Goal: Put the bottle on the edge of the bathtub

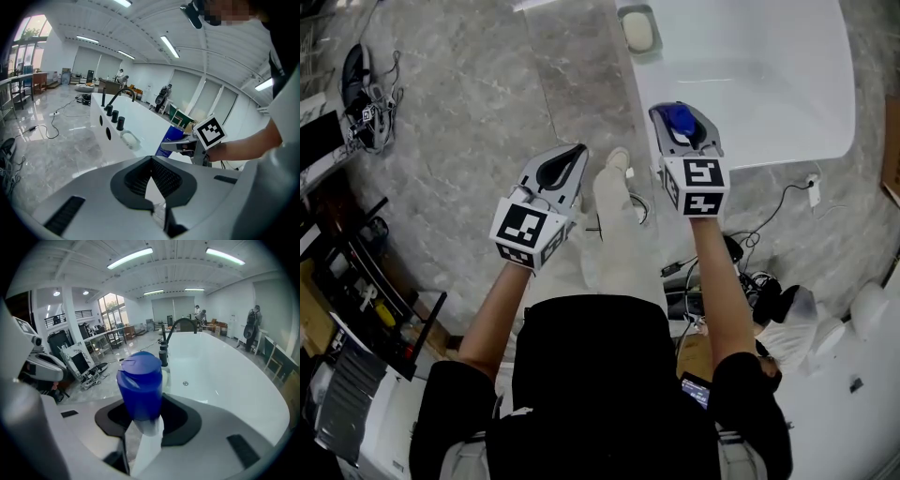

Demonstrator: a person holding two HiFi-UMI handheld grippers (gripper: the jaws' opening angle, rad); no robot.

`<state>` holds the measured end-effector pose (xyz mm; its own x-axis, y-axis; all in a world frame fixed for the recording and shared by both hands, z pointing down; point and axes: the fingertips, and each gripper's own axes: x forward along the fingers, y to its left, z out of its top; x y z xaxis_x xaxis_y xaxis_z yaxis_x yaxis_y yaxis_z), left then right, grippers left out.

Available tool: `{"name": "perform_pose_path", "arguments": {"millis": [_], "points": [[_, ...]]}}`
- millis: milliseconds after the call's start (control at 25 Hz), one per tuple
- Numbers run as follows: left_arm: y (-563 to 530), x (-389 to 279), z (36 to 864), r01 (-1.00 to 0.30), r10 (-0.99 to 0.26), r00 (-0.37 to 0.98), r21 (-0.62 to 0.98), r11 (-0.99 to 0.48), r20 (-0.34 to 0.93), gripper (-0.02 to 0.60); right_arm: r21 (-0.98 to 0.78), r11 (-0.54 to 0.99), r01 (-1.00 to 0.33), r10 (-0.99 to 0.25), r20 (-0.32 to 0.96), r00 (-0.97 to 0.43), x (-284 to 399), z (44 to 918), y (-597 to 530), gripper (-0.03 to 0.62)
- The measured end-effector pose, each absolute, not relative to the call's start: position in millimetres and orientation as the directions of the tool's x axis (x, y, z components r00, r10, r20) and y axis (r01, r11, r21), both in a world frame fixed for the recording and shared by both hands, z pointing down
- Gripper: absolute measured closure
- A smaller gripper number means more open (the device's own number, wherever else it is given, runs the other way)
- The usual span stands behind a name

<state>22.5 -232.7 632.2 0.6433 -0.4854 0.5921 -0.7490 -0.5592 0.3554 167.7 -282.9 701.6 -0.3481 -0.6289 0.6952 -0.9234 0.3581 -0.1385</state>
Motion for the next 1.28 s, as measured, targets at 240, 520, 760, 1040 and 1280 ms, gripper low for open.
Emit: {"name": "perform_pose_path", "arguments": {"millis": [240,520,760,1040,1280], "points": [[-224,18,644,-0.759,-0.476,0.632,0.365,-0.539,0.611,0.569,-0.088,0.408,-0.909,-0.631,0.692,-0.35,156,721,-308,0.428],[-224,18,651,-0.763,-0.471,0.627,0.368,-0.531,0.621,0.569,-0.072,0.409,-0.91,-0.642,0.685,-0.343,154,733,-325,0.428],[-226,18,653,-0.764,-0.47,0.628,0.373,-0.527,0.62,0.569,-0.049,0.424,-0.904,-0.661,0.666,-0.346,153,732,-330,0.428],[-229,20,654,-0.764,-0.474,0.632,0.388,-0.516,0.613,0.569,-0.04,0.427,-0.903,-0.662,0.667,-0.343,153,734,-322,0.427],[-232,19,655,-0.763,-0.477,0.634,0.392,-0.514,0.608,0.569,-0.031,0.413,-0.91,-0.667,0.67,-0.326,154,735,-321,0.427]]}}
